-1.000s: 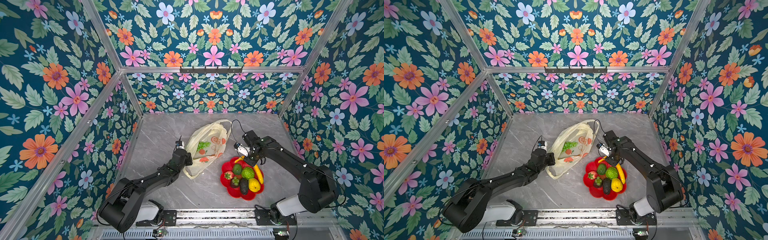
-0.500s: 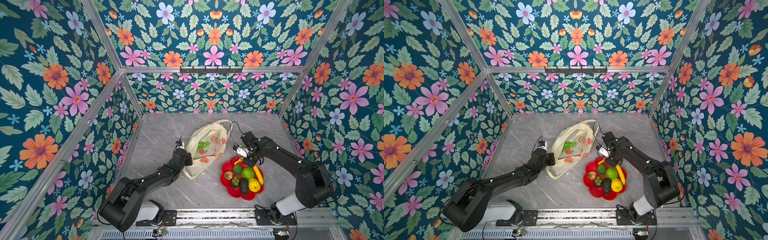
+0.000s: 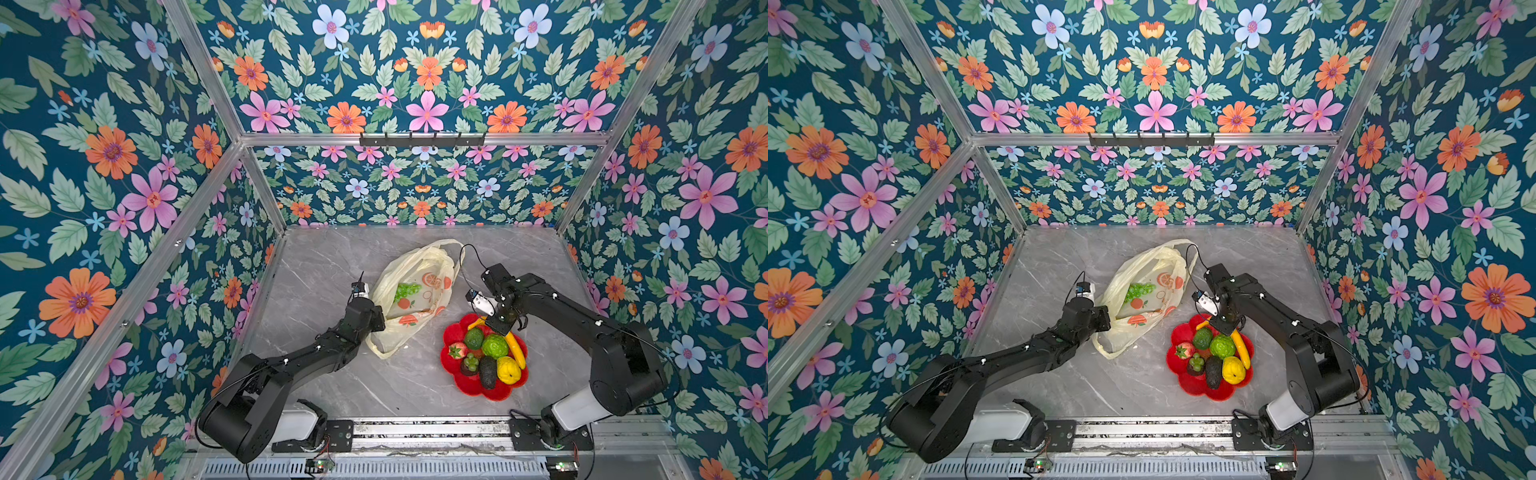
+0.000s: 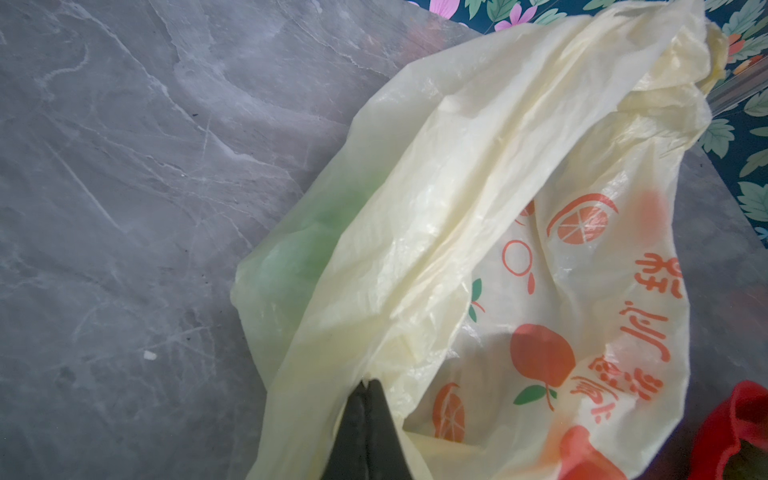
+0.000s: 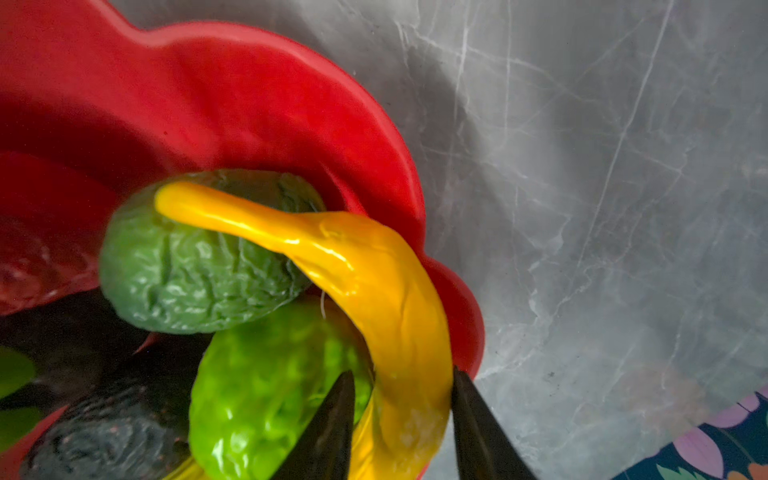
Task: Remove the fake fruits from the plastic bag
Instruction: 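Lower the banana into the red plate and open the right gripper, then move the right gripper from the plate into the bag toward the grapes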
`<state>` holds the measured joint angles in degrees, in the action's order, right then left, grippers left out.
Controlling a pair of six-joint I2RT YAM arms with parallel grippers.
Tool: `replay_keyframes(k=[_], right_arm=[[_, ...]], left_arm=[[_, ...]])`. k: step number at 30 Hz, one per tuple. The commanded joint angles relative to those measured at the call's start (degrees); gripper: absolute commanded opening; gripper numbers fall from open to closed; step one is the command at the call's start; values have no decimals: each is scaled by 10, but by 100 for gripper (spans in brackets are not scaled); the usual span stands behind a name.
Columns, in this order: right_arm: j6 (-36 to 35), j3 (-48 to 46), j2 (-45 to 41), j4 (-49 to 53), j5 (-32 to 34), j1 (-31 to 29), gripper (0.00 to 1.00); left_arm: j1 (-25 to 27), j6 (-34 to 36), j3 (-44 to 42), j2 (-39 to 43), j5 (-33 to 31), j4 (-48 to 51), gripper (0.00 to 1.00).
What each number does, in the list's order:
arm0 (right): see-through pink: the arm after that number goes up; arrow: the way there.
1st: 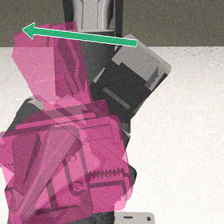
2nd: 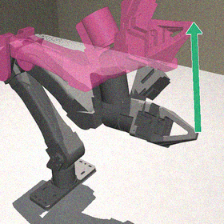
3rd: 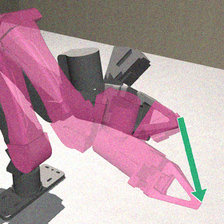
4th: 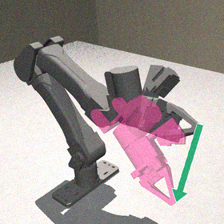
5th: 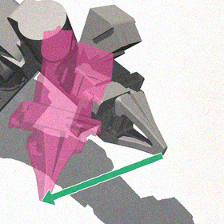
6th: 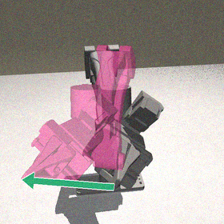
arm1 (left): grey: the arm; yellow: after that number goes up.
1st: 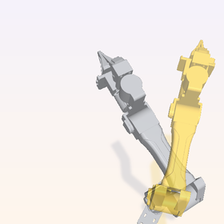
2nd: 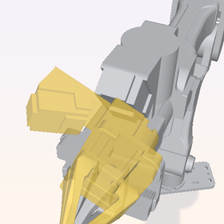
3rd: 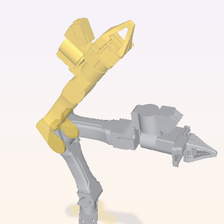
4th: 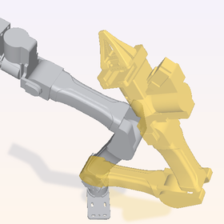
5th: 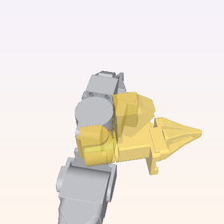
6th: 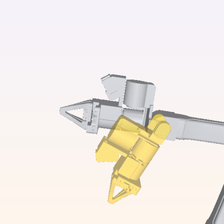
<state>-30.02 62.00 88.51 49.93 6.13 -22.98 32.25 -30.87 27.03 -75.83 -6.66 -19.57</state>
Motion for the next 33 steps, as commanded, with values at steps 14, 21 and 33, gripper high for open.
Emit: replay_keyframes(k=[14,21,33], right_arm=[[43,11,-82,-8,2,5,48],[133,13,-169,-103,-46,2,49],[107,6,-100,-340,-171,-138,54]], left_arm=[[-1,10,5,-5,-3,-5,0],[0,7,-4,11,-14,-9,0],[-1,-8,-57,96,-86,-35,0]])
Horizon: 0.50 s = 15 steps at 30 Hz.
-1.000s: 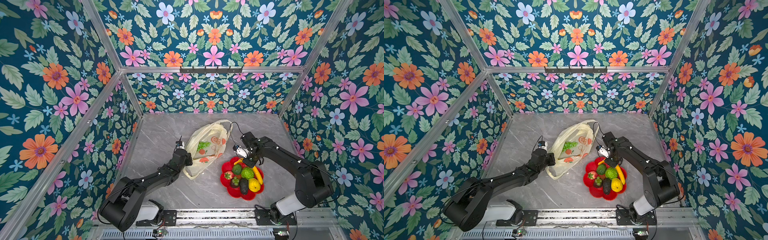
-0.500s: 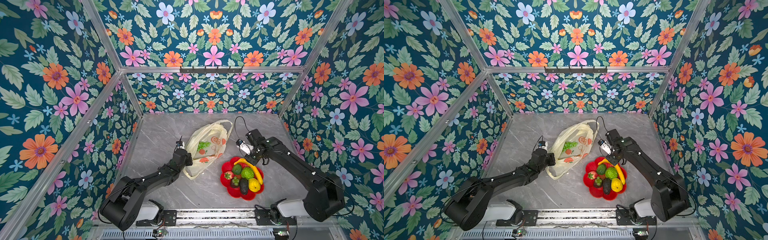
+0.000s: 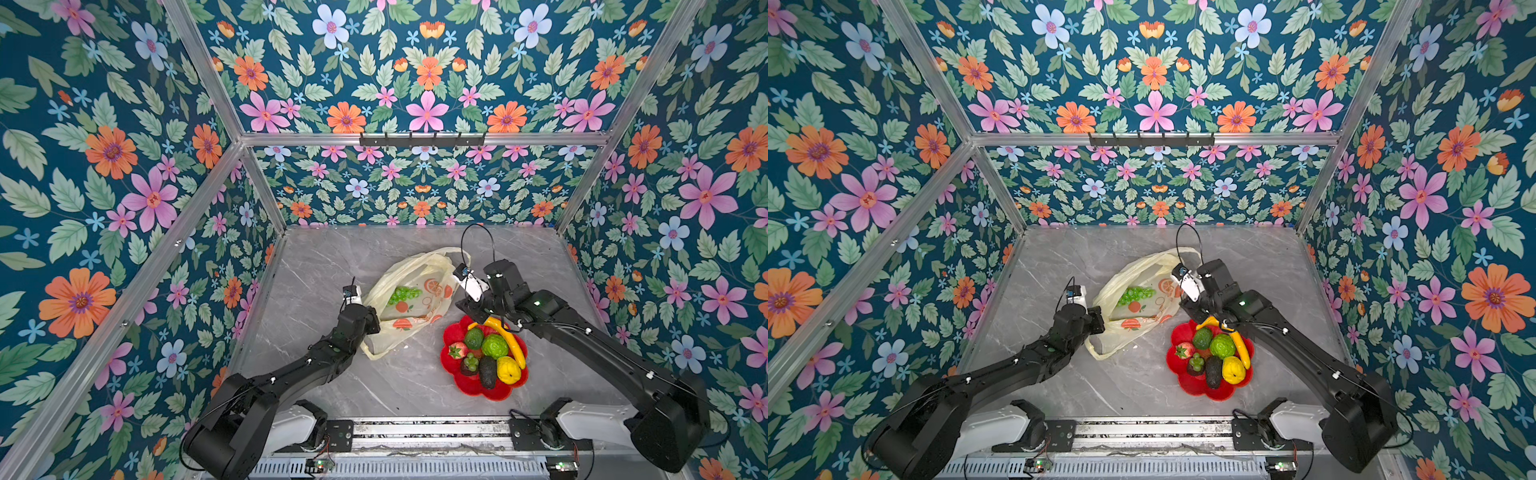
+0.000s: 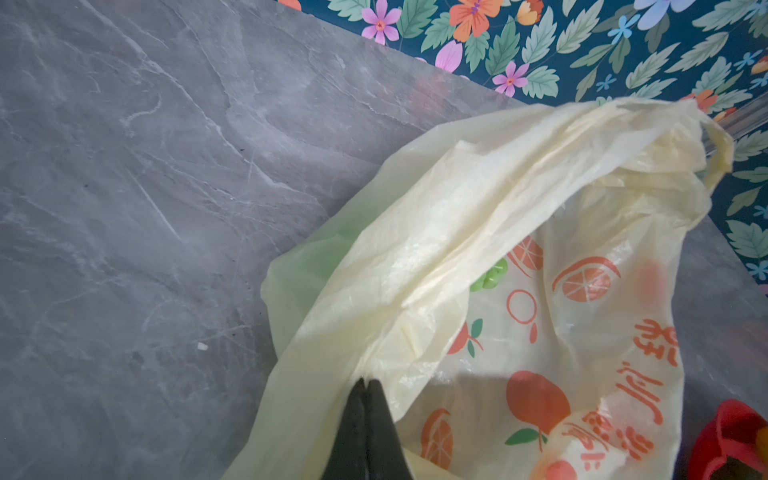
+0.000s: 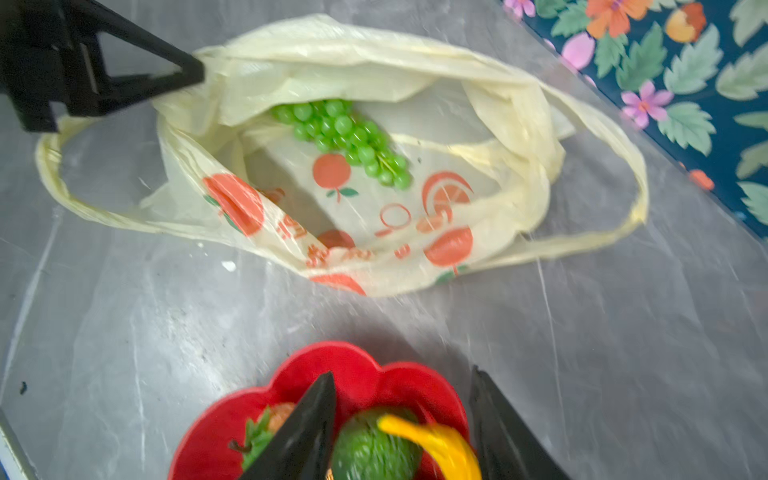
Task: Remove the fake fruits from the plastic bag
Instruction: 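Move the right gripper from the plate into the bag toward the grapes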
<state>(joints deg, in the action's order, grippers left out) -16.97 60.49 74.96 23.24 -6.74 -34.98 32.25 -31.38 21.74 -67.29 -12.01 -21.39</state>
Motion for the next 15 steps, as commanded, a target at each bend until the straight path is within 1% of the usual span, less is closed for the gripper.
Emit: replay_keyframes(k=[1,5,9,12,15], right_arm=[[-33,34,59,-78,-47,-30,55],[-57,85,150,-102,-56,-66,55],[-53,118,232,-139,-77,-80,55],[-54,139,280,-163,-65,-100,55],[-37,152,318,-196,-57,-108,55]], left_arm=[[-1,0,-6,18,-39,-16,0],[0,15,-14,49,-54,-16,0],[-1,25,-22,76,-64,-18,0],[-2,32,-29,94,-71,-21,0],[-3,33,-31,105,-89,-15,0]])
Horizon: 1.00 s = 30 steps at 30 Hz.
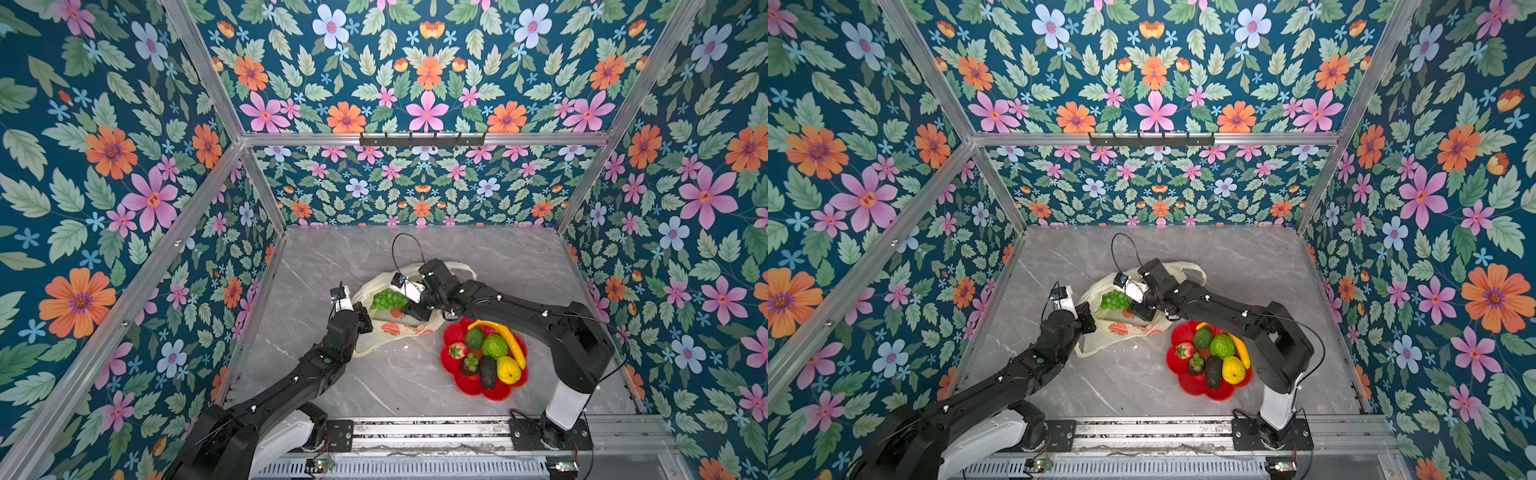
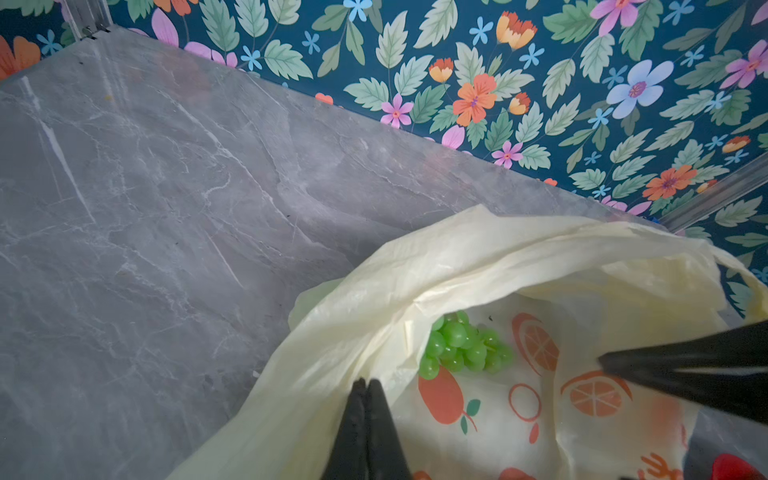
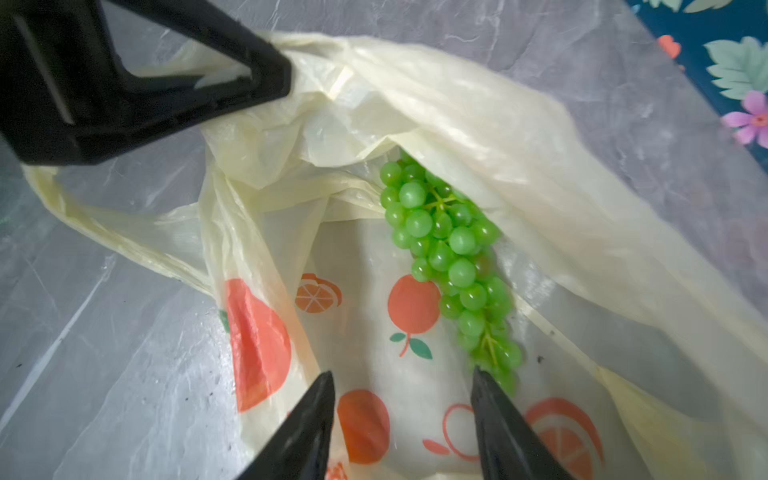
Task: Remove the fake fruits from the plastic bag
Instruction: 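Move the right gripper from the plate into the bag toward the grapes, then reach the right gripper deep into the bag and close on the green grapes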
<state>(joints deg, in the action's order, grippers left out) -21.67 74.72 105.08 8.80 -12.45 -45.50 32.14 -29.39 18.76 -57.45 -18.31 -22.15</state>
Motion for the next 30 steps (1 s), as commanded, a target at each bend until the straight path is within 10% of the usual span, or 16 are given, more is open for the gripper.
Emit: replay_keyframes(k=[1,16,19,30], right_arm=[[17,10,27,-65,1,-3,55],[13,106,143,-54,-7,-4,66],[9,120,156,-55,-6,-5,90],[-27,188,208,-10,11,-5,91]], left_arm=[[-2,13,-3,8,-31,-5,0],[-14,-20,-3,-12,-38,5,0],[-20,-26,-3,-20,-29,5,0],[-42,-37,-7,-18,-2,3,0]])
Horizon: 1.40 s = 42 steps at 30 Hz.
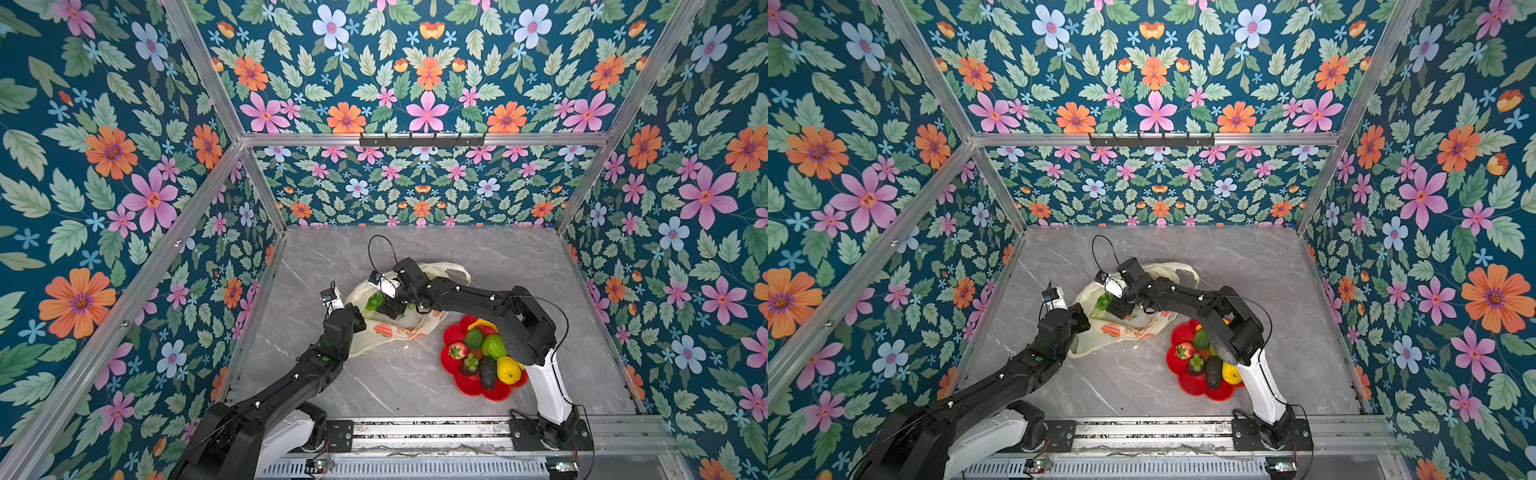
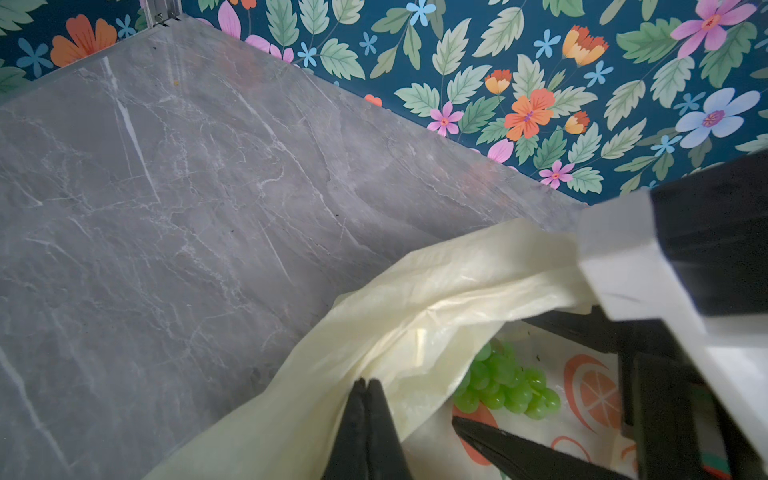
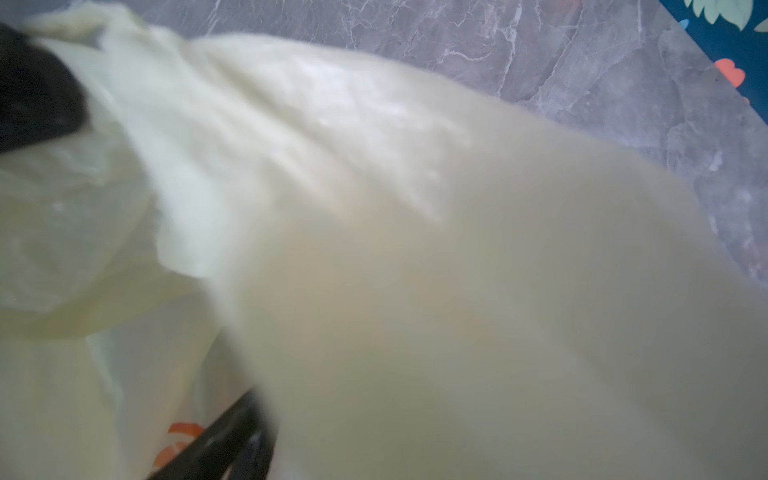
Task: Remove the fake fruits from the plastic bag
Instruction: 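Reach the right gripper deep into the bag and close on the green grapes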
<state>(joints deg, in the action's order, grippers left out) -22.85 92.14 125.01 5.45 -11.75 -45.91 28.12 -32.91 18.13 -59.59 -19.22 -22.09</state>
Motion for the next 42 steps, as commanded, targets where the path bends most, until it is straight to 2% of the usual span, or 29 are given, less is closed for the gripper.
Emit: replay_keyframes(k=[1,2,3,24,34,37,42], right_arm=[[-16,20,13,27,4,-1,93],[-16,24,17,28,5,0,97],[-17,28,20,29,5,-1,98],[10,154,117,131,2,3,97],[9,195,147,177,-1,3,86],[5,194,146,183,-12,3,77],[-12,123,101,130,-25,0,71]], left_arm=[[-1,-3,-2,5,8,2,0],[-3,-4,-3,7,6,2,0],[-3,-4,-4,9,6,3,0],[-3,-12,-5,7,7,5,0],[-10,-19,3,-11,1,20,0],[-12,-20,5,-16,0,22,0],[-18,-23,12,-30,-4,33,0]])
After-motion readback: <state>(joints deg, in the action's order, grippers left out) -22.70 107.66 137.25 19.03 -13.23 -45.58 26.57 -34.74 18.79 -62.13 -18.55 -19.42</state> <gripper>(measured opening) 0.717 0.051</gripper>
